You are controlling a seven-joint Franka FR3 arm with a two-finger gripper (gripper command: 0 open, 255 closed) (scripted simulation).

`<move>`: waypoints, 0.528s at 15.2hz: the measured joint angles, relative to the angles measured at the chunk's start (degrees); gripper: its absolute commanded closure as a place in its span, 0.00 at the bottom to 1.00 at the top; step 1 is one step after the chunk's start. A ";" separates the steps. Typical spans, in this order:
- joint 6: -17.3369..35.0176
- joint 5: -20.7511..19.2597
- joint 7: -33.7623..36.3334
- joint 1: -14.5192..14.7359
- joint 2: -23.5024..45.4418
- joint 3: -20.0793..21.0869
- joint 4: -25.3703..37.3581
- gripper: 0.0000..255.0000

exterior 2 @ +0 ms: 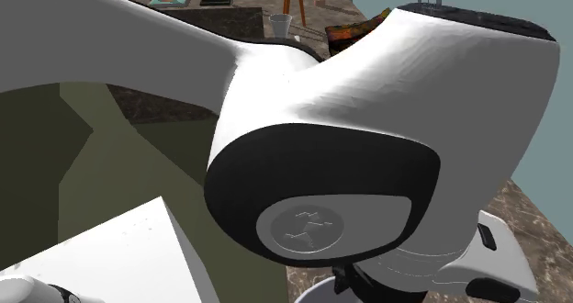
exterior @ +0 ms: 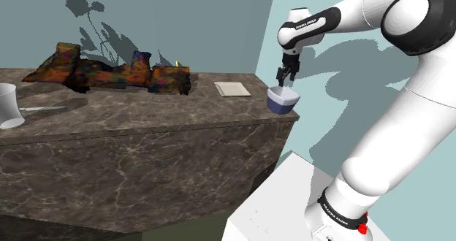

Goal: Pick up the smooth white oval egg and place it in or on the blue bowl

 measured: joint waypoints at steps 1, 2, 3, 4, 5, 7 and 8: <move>-1.67 -0.11 0.30 0.28 -0.69 0.30 0.95 0.00; -3.41 -0.13 0.17 0.39 -1.14 0.43 2.27 0.00; -4.07 -0.15 0.24 0.47 -1.38 0.52 2.69 0.00; -4.47 -0.17 0.26 0.52 -1.52 0.57 2.91 0.00; -4.64 -0.17 0.30 0.54 -1.57 0.60 3.00 0.00; -4.75 -0.17 0.30 0.55 -1.58 0.61 3.07 0.00; -4.77 -0.17 0.31 0.56 -1.58 0.62 3.08 0.00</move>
